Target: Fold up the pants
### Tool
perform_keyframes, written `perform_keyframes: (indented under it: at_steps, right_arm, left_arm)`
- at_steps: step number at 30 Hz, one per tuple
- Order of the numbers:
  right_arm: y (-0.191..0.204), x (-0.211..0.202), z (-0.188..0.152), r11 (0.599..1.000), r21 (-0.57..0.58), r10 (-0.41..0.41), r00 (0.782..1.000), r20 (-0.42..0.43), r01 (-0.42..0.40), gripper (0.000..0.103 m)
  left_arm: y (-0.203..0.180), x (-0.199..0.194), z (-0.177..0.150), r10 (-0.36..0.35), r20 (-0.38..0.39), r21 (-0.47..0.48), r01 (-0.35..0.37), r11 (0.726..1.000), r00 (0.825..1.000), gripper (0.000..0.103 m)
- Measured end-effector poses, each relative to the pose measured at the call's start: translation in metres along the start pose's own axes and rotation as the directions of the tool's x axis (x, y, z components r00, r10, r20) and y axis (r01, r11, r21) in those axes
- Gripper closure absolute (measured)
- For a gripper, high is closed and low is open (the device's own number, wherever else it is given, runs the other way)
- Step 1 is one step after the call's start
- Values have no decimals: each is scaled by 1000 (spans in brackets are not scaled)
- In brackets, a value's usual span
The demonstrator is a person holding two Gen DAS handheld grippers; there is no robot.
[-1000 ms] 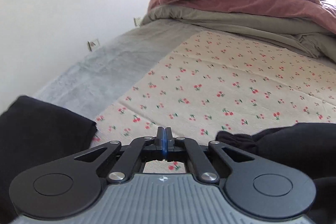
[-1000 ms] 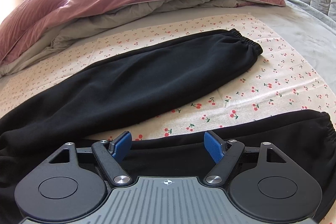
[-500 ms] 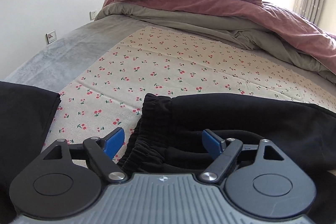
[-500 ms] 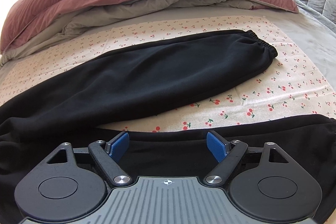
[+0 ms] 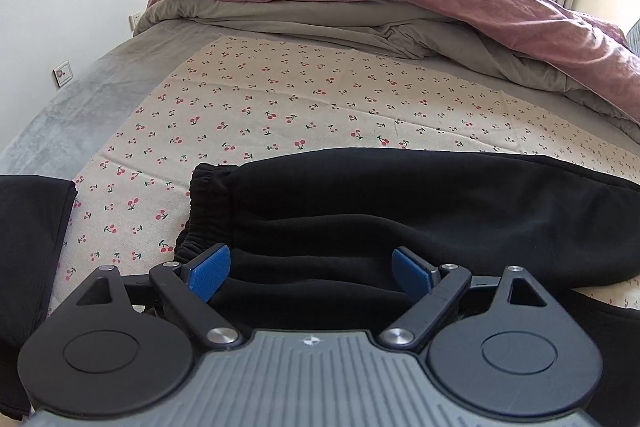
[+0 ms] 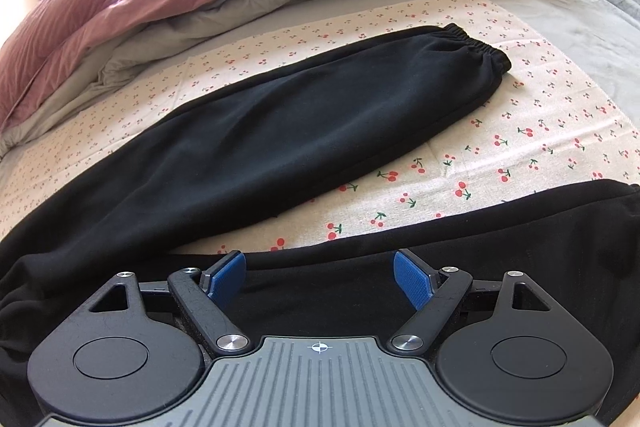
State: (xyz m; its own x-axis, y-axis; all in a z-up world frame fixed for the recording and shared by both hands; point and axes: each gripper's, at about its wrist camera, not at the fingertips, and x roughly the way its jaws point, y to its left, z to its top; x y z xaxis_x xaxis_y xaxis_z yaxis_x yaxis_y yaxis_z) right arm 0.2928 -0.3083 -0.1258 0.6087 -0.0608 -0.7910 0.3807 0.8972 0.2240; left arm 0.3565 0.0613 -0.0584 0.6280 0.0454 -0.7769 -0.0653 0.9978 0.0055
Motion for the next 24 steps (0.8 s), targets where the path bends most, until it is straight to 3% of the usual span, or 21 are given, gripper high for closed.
perform_keyframes:
  at_steps: [3, 8, 12, 14, 15, 16, 17, 18, 20, 21, 24]
  right_arm:
    - [-11, 3, 4, 999, 40, -9, 1000, -4, 9, 20]
    - [-31, 14, 18, 989, 142, -29, 1000, -10, 31, 20]
    - [-37, 31, 28, 976, 215, -36, 999, -22, 40, 20]
    - [-42, 41, 35, 964, 267, 14, 999, -31, -5, 20]
    - [-47, 45, 39, 951, 307, 57, 998, -39, -43, 20]
    - [-53, 48, 44, 935, 347, 100, 994, -43, -79, 20]
    - [-61, 51, 50, 919, 379, 134, 990, -40, -109, 20]
    - [-70, 52, 58, 907, 403, 147, 989, -35, -120, 20]
    - [-92, 53, 78, 896, 437, 104, 994, -18, -86, 20]
    - [-102, 52, 88, 893, 446, 73, 997, -4, -63, 20]
    - [-134, 61, 127, 850, 527, -19, 1000, 15, 8, 20]
  left_arm:
    - [6, 4, 13, 2, -15, -44, -3, 999, 1000, 23]
    - [21, 24, 27, -61, -49, -224, 48, 973, 997, 23]
    - [24, 59, 25, -34, -108, -312, -1, 950, 994, 23]
    - [34, 77, 23, -80, -133, -426, 16, 905, 988, 23]
    - [41, 85, 20, -113, -127, -502, 34, 864, 985, 23]
    - [46, 92, 13, -134, -94, -558, 60, 828, 986, 23]
    - [47, 96, 5, -135, -51, -584, 80, 807, 990, 23]
    - [45, 101, -1, -124, -35, -586, 80, 806, 992, 24]
    - [38, 111, 7, -129, -103, -529, 56, 847, 986, 27]
    - [37, 108, 13, -142, -87, -512, 78, 855, 986, 27]
    - [42, 93, 19, -131, 62, -517, 144, 844, 989, 17]
